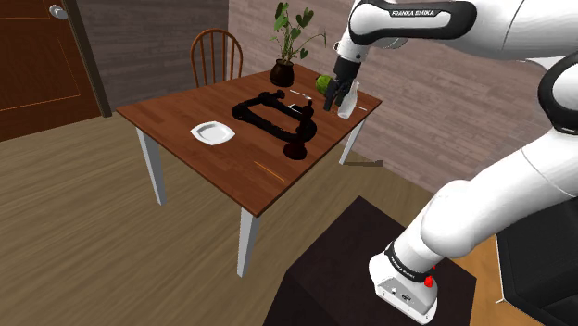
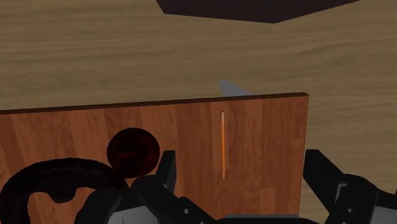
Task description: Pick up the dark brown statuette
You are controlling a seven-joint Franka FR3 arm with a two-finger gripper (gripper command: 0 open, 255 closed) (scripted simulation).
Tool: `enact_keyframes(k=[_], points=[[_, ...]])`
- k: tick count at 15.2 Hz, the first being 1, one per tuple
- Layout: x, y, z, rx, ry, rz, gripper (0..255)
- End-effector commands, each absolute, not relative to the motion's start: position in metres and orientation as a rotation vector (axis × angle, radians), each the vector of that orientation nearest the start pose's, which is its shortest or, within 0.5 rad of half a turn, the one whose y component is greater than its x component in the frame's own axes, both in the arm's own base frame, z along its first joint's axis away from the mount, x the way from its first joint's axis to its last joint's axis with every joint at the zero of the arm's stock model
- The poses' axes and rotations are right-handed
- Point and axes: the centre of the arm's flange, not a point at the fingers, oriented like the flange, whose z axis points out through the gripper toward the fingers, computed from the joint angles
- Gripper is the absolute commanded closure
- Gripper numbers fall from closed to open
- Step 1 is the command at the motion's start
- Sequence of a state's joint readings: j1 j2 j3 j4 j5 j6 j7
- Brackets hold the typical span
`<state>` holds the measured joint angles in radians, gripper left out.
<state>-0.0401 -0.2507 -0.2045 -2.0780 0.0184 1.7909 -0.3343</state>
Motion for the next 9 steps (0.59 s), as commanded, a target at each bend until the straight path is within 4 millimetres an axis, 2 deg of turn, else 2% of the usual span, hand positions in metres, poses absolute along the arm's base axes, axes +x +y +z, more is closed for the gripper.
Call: enact_keyframes(k=[1, 9], points=[[0.485, -0.138, 0.521, -3.057, -0.136, 0.046, 0], [0.566, -0.207, 0.486, -3.036, -0.109, 0.104, 0]])
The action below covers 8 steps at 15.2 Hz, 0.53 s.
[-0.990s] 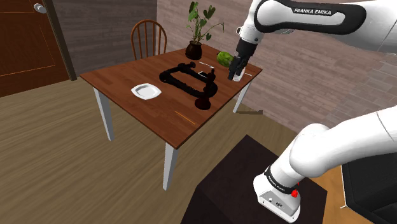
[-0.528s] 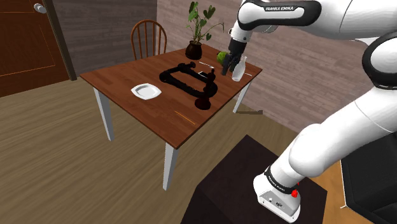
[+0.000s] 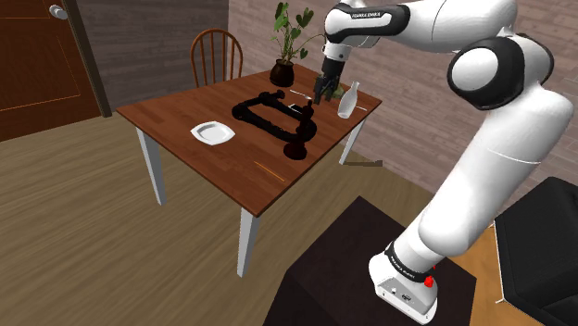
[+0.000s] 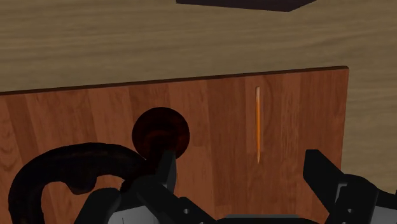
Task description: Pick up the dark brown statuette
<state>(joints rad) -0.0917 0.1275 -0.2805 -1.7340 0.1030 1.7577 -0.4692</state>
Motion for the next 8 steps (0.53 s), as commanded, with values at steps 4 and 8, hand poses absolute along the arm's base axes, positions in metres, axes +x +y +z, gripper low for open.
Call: enact_keyframes(k=[4, 8], points=[[0.606, -0.241, 0.467, -3.025, -0.096, 0.132, 0], [0.645, -0.276, 0.447, -3.014, -0.083, 0.161, 0]])
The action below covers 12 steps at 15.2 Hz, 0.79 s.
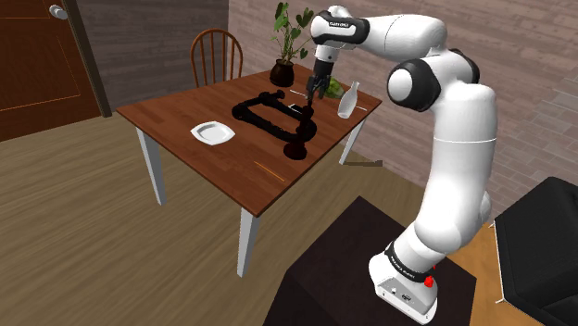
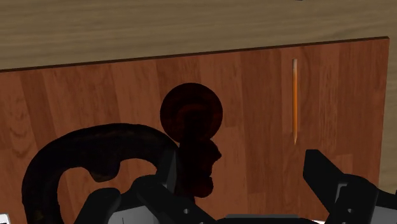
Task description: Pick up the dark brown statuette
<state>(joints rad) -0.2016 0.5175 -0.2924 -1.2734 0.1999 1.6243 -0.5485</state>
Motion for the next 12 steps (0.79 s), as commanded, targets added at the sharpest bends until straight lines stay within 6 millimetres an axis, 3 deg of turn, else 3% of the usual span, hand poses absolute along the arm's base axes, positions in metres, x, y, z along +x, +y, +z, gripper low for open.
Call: enact_keyframes(k=[1, 3, 10, 12], points=[[0.655, -0.284, 0.441, -3.011, -0.079, 0.168, 0], [0.667, -0.295, 0.435, -3.008, -0.075, 0.176, 0], [0.667, -0.295, 0.395, -3.008, -0.075, 0.176, 0], [0.667, -0.295, 0.395, -3.008, -0.075, 0.176, 0]])
